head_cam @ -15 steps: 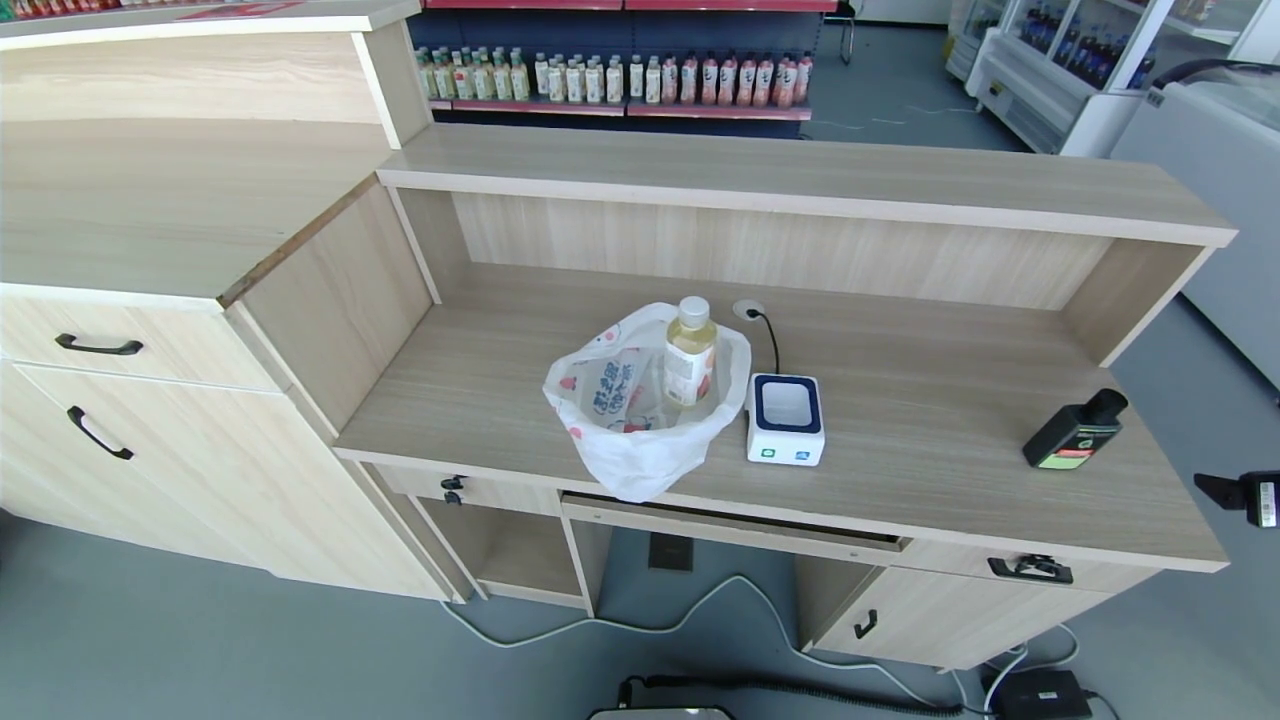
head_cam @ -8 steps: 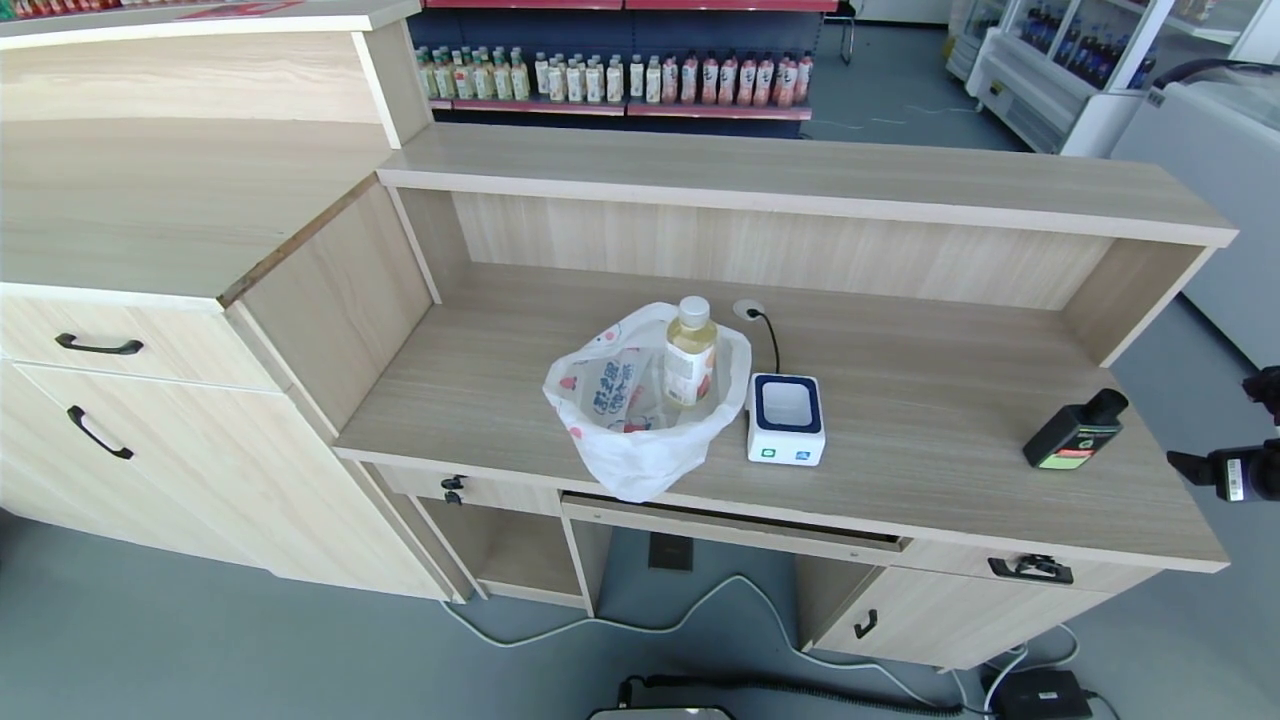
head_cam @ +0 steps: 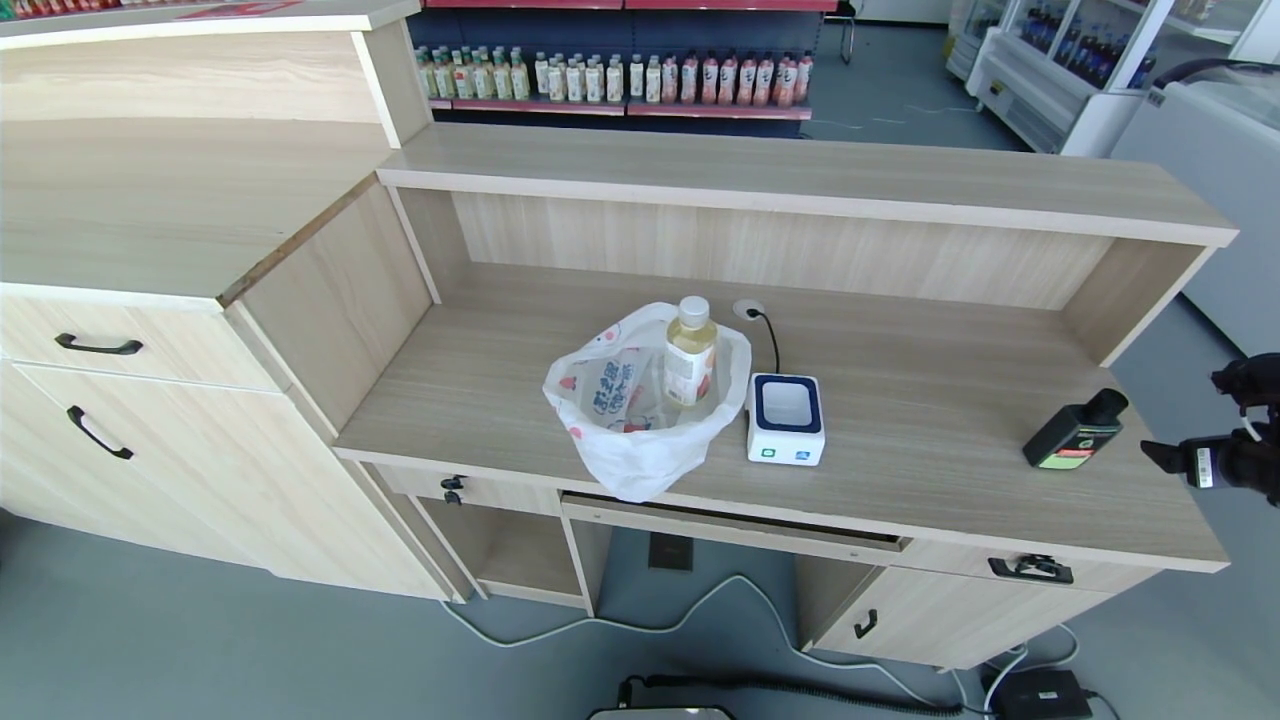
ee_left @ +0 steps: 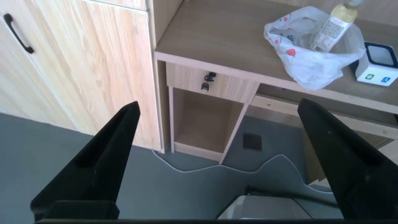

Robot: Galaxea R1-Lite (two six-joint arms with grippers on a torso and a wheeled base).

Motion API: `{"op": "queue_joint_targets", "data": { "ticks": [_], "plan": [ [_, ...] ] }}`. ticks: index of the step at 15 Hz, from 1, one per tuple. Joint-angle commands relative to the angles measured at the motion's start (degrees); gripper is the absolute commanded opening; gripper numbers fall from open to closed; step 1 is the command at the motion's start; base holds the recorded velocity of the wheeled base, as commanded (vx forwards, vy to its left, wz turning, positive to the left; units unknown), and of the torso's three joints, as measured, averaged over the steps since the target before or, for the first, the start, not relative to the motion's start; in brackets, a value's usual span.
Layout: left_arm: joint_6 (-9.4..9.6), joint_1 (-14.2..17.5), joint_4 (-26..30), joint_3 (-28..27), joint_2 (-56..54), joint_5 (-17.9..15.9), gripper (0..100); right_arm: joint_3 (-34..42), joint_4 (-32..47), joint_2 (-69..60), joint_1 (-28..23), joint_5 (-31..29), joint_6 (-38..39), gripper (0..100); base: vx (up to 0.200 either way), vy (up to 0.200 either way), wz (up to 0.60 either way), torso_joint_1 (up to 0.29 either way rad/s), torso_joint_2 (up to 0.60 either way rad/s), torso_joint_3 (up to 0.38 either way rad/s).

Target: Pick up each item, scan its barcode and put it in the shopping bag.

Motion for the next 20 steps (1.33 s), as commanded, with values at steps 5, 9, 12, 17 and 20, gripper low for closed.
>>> {"op": "queue_joint_targets", "data": {
  "ticks": [5,9,12,17,20],
  "plan": [
    [-0.03,0.0,0.0,0.0,0.0,0.0,100,-1.0,-0.4,2.0,3.1,0.1,0.2,100,0.0,0.0,0.0,0.0,0.0,0.0],
    [-0.03,0.0,0.0,0.0,0.0,0.0,100,-3.4,-0.4,3.7,3.8,0.0,0.1,100,0.0,0.0,0.0,0.0,0.0,0.0],
    [-0.03,0.0,0.0,0.0,0.0,0.0,100,-3.9,-0.4,4.7,3.8,0.0,0.1,100,0.0,0.0,0.0,0.0,0.0,0.0],
    [-0.03,0.0,0.0,0.0,0.0,0.0,100,-6.4,-0.4,6.3,5.9,0.0,0.2,100,0.0,0.0,0.0,0.0,0.0,0.0],
    [-0.03,0.0,0.0,0.0,0.0,0.0,100,-7.6,-0.4,7.5,7.0,0.0,0.1,100,0.0,0.0,0.0,0.0,0.0,0.0]
  ]
}}
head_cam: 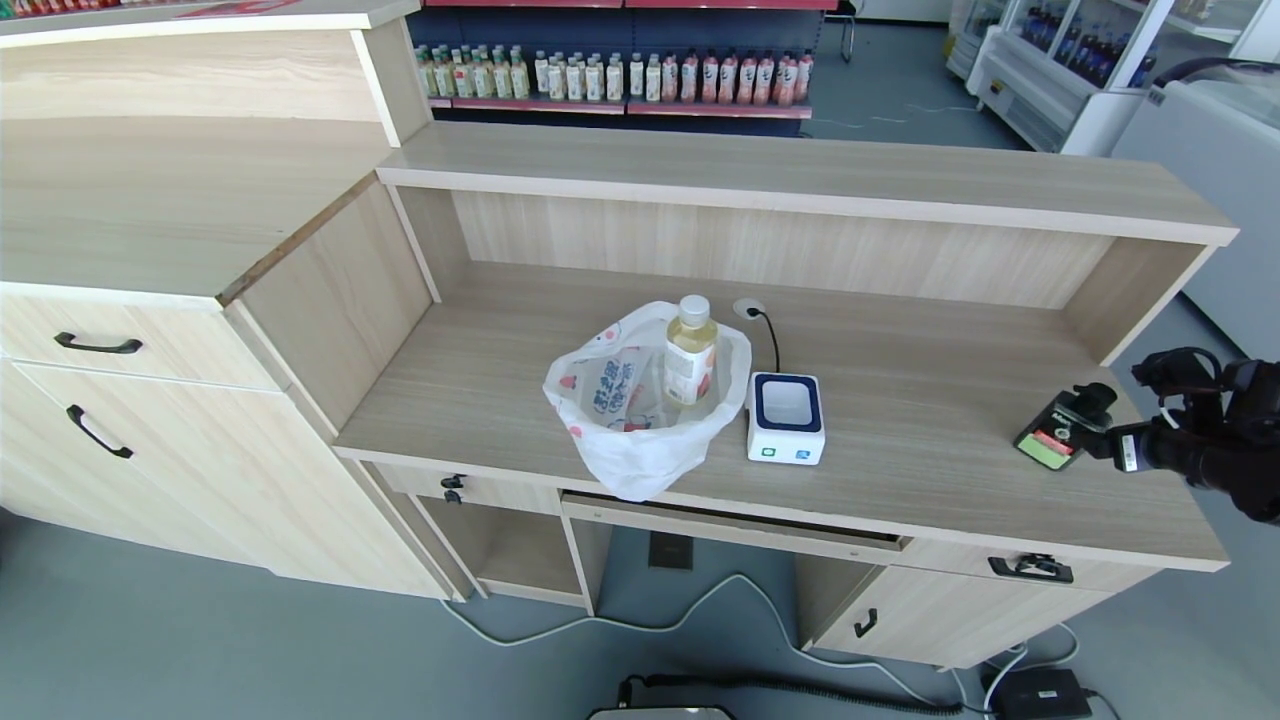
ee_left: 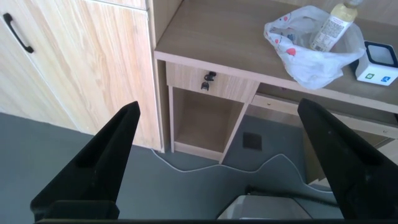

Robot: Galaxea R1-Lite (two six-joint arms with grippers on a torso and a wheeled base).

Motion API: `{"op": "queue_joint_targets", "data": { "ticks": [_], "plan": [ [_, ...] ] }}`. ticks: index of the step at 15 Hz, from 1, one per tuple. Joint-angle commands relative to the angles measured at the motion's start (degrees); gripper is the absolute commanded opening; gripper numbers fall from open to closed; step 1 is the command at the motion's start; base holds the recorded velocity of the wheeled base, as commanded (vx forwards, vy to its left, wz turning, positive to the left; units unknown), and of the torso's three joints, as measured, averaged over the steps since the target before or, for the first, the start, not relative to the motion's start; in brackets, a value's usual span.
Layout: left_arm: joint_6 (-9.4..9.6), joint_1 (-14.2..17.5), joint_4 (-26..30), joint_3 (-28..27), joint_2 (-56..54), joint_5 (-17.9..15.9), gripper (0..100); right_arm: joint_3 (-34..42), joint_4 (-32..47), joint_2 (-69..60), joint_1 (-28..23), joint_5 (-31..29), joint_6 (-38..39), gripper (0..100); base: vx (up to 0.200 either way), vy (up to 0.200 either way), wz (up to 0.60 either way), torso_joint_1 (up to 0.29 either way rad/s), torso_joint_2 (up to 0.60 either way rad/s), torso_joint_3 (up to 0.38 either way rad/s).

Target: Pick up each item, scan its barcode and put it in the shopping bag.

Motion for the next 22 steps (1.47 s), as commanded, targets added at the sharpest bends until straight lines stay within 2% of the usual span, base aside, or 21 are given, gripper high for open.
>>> {"op": "queue_joint_targets", "data": {
  "ticks": [1,10,17,18,22],
  "plan": [
    [-0.01,0.0,0.0,0.0,0.0,0.0,100,-0.5,0.0,1.0,0.9,0.0,-0.1,100,0.0,0.0,0.0,0.0,0.0,0.0],
    [-0.01,0.0,0.0,0.0,0.0,0.0,100,-2.2,-0.6,5.3,4.8,0.1,3.0,100,0.0,0.0,0.0,0.0,0.0,0.0],
    [-0.01,0.0,0.0,0.0,0.0,0.0,100,-7.9,-0.6,8.7,7.5,0.2,3.0,100,0.0,0.0,0.0,0.0,0.0,0.0],
    [-0.01,0.0,0.0,0.0,0.0,0.0,100,-8.2,-0.6,9.0,7.7,0.2,2.9,0,0.0,0.0,0.0,0.0,0.0,0.0],
    [-0.01,0.0,0.0,0.0,0.0,0.0,100,-9.3,-0.8,8.7,8.7,0.0,-0.1,0,0.0,0.0,0.0,0.0,0.0,0.0]
  ]
}}
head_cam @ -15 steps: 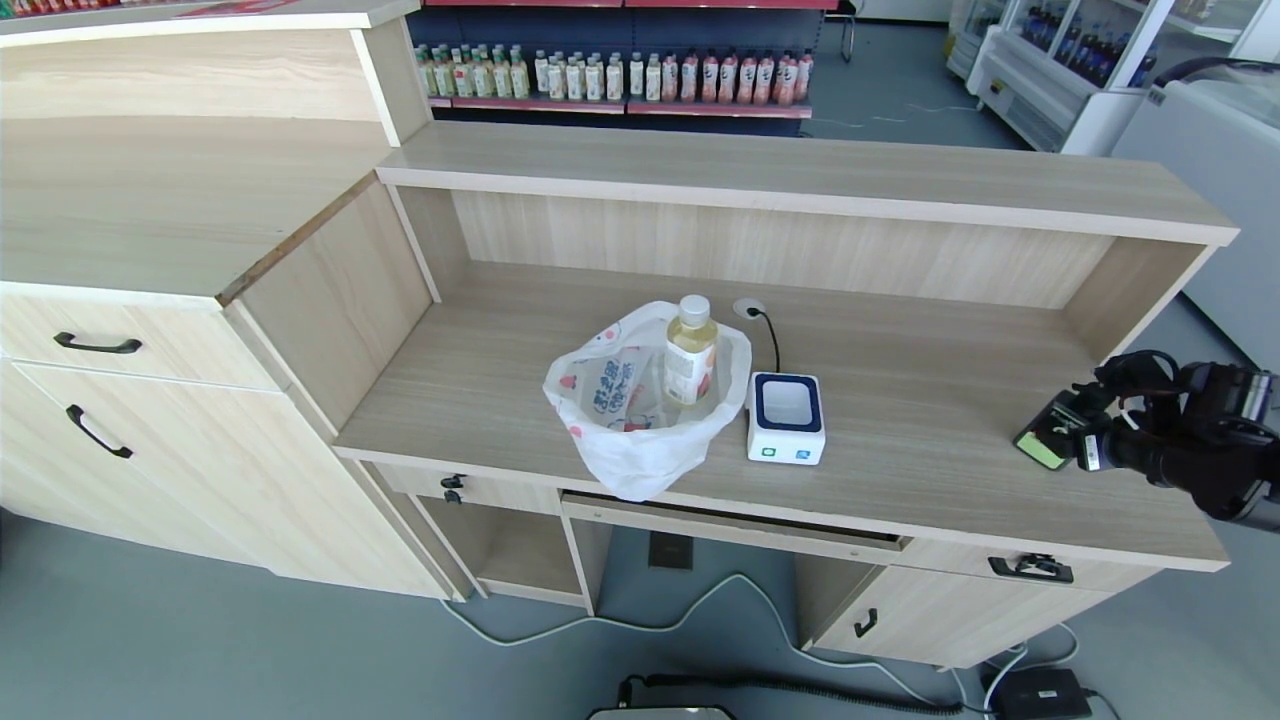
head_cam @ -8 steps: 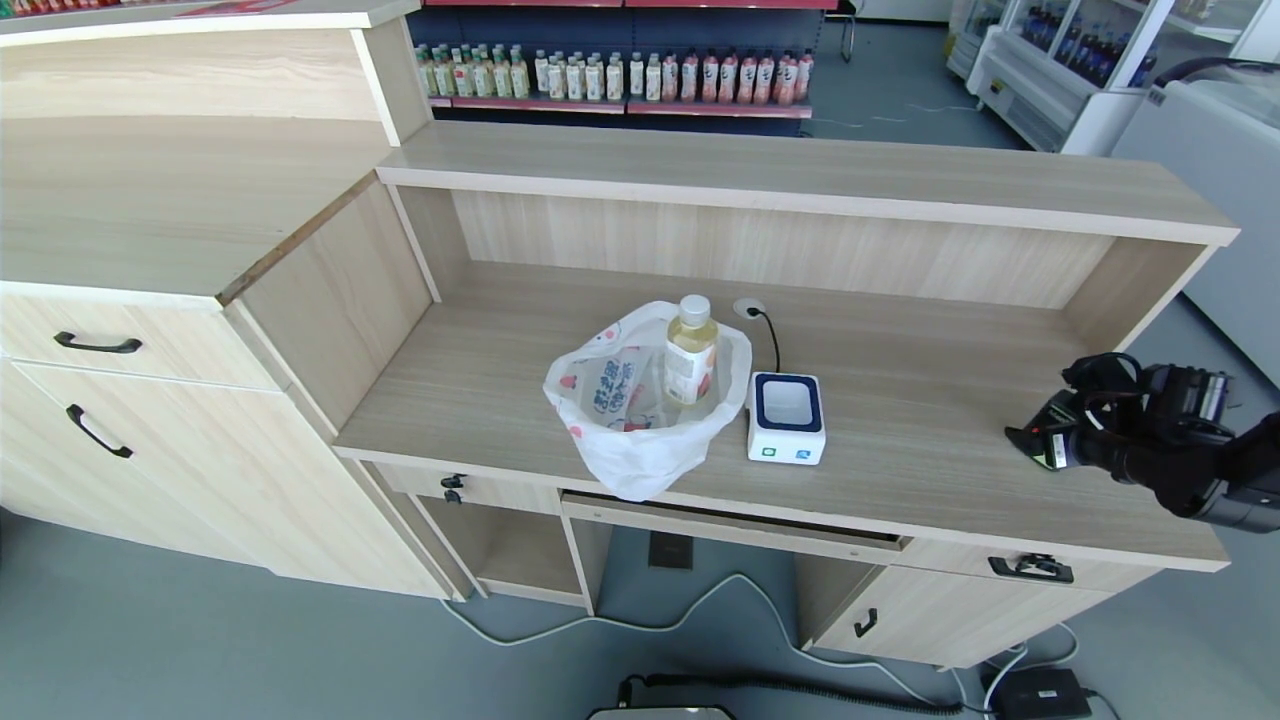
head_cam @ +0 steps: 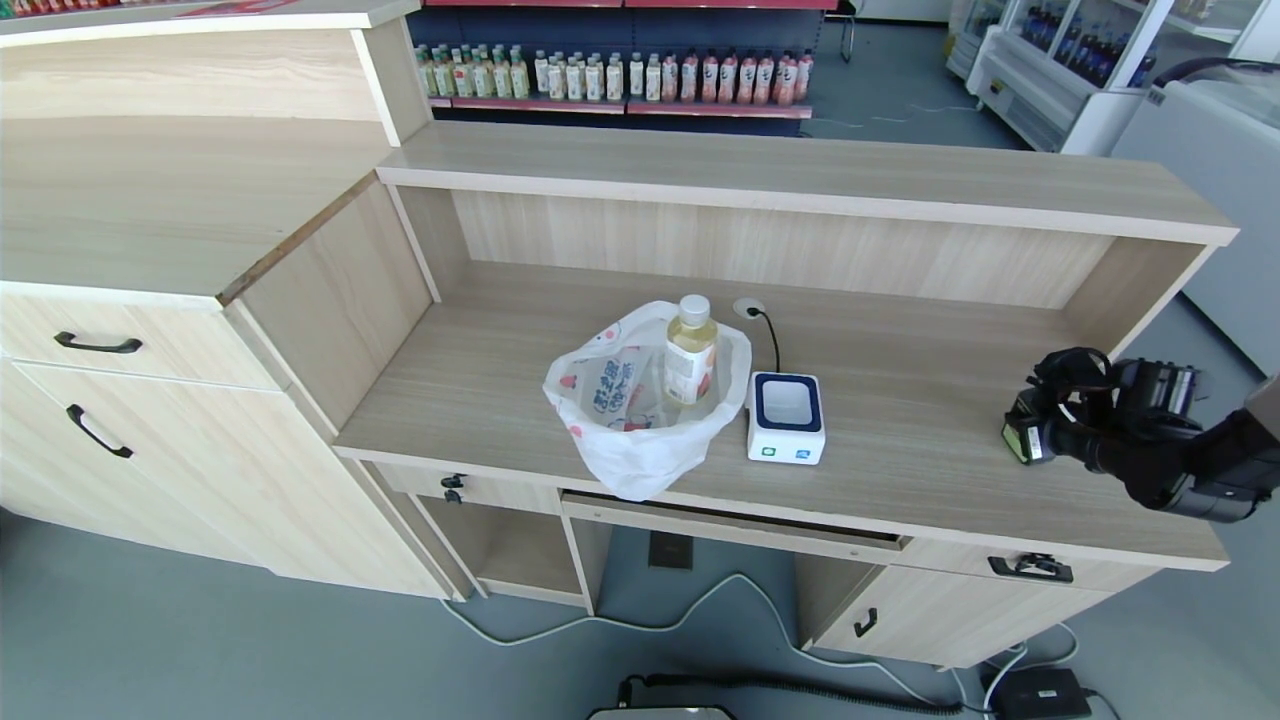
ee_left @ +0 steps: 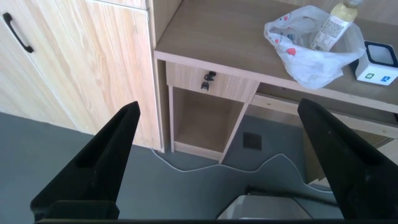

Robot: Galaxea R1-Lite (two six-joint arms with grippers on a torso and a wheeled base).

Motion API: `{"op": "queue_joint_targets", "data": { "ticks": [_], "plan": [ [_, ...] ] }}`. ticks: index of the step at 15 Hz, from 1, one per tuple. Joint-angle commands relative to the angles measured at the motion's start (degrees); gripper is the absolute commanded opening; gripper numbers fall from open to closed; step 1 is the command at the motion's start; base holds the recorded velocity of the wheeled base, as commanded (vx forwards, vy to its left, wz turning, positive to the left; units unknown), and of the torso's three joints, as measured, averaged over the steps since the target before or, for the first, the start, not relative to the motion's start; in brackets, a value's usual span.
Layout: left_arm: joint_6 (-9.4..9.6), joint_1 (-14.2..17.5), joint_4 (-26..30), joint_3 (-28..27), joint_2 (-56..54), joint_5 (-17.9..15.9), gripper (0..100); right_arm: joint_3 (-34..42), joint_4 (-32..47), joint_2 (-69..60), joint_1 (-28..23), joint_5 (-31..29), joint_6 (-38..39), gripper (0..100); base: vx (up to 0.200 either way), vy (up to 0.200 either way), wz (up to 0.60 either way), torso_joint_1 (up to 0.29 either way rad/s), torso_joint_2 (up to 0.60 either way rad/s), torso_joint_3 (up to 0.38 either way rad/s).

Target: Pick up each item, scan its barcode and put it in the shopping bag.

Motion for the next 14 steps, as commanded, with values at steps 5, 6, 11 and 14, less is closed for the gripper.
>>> {"op": "queue_joint_targets", "data": {
  "ticks": [5,6,11,14],
  "plan": [
    [-0.01,0.1,0.0,0.0,0.0,0.0,100,11.1,-1.1,-13.8,-3.3,0.1,-16.4,0,0.0,0.0,0.0,0.0,0.0,0.0],
    [-0.01,0.1,0.0,0.0,0.0,0.0,100,19.2,-2.3,-21.8,-6.0,0.3,-21.1,0,0.0,0.0,0.0,0.0,0.0,0.0],
    [-0.01,0.1,0.0,0.0,0.0,0.0,100,51.8,-9.8,-60.7,-9.8,2.6,-37.7,0,0.0,0.0,0.0,0.0,0.0,0.0],
    [-0.01,0.1,0.0,0.0,0.0,0.0,100,52.0,-5.1,-69.9,5.4,4.8,-49.5,0,0.0,0.0,0.0,0.0,0.0,0.0]
  ]
}}
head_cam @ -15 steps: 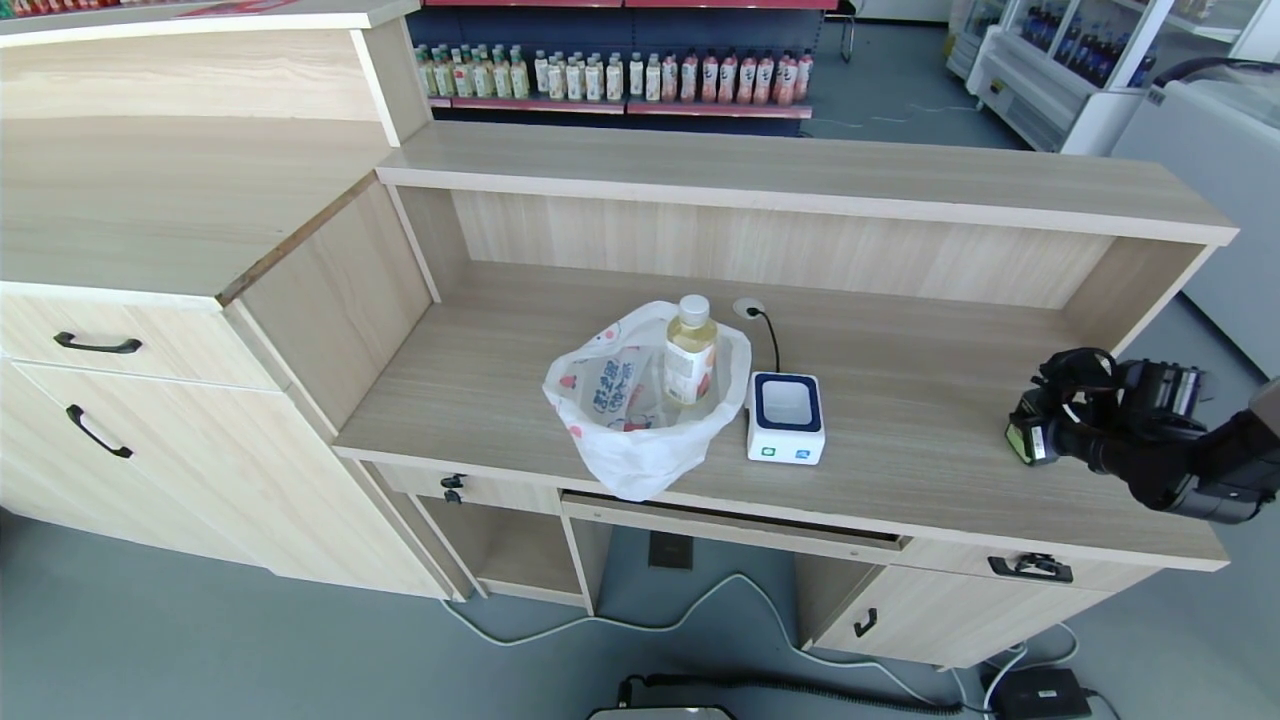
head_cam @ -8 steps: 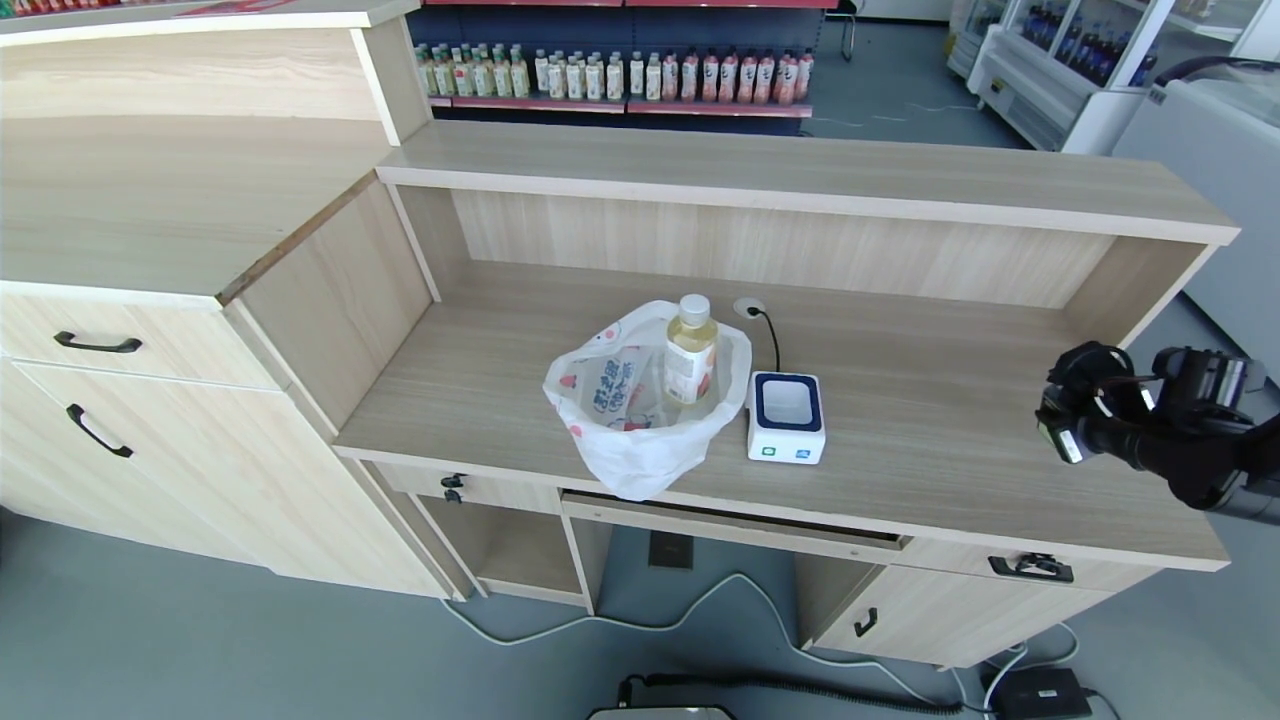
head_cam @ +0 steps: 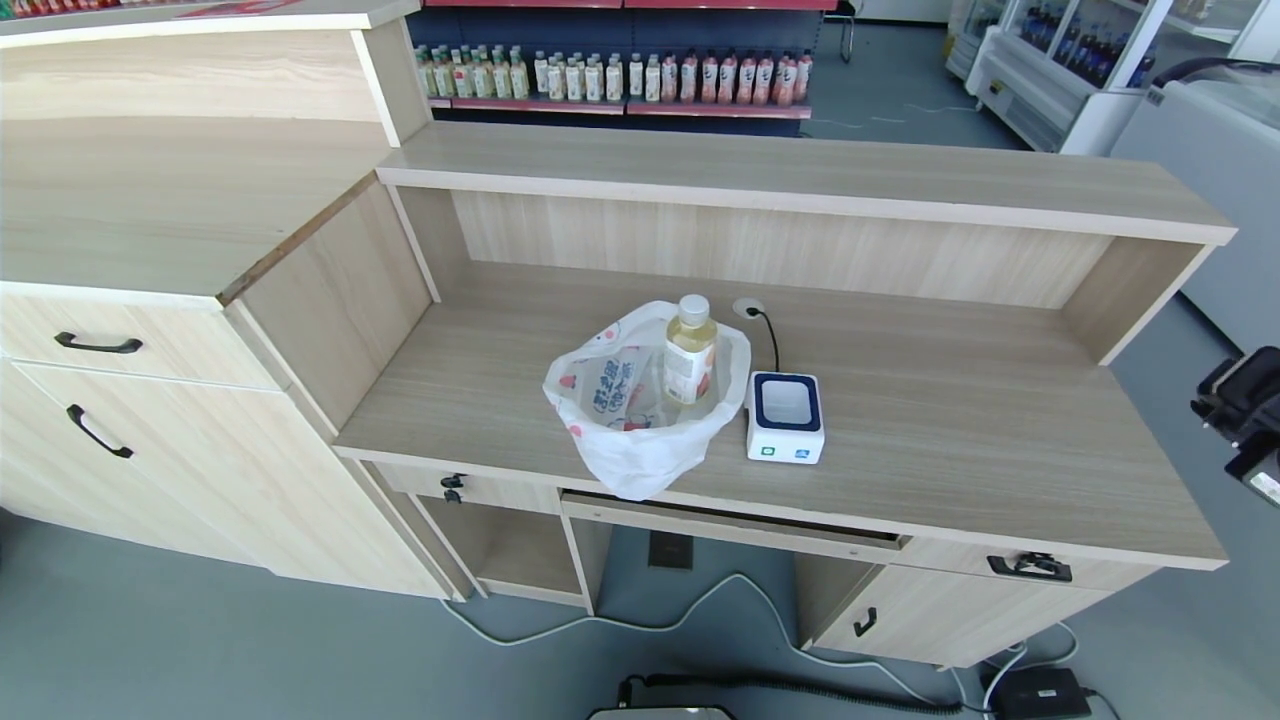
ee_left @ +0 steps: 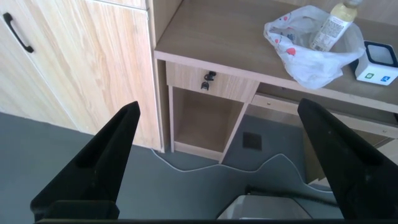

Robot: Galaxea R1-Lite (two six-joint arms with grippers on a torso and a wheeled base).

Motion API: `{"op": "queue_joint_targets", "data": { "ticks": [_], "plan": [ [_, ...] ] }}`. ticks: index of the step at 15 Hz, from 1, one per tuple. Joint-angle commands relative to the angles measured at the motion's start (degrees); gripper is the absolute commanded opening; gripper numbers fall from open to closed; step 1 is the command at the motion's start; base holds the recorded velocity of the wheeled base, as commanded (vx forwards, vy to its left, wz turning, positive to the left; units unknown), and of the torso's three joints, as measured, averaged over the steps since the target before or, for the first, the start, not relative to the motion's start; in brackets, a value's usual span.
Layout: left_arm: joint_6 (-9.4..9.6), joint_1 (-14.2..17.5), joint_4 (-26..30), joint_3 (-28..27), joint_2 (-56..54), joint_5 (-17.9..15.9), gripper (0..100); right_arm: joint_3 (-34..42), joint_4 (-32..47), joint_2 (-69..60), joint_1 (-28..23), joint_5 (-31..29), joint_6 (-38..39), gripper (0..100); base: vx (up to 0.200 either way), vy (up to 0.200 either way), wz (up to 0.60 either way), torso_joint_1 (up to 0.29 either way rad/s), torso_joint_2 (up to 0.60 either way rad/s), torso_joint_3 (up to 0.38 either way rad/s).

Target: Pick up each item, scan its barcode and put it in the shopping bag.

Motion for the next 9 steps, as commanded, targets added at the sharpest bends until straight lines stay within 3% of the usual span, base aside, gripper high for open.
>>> {"op": "queue_joint_targets", "data": {
  "ticks": [1,2,4,9],
  "plan": [
    [-0.01,0.0,0.0,0.0,0.0,0.0,100,5.4,4.0,-19.1,21.2,3.5,-18.4,0,0.0,0.0,0.0,0.0,0.0,0.0],
    [-0.01,0.0,0.0,0.0,0.0,0.0,100,5.2,4.3,-22.2,28.8,3.6,-29.7,0,0.0,0.0,0.0,0.0,0.0,0.0],
    [-0.01,0.0,0.0,0.0,0.0,0.0,100,5.0,4.5,-29.6,35.9,3.5,-44.2,0,0.0,0.0,0.0,0.0,0.0,0.0],
    [-0.01,0.0,0.0,0.0,0.0,0.0,100,5.3,14.9,-30.9,40.4,6.3,-43.7,0,0.0,0.0,0.0,0.0,0.0,0.0]
  ]
}}
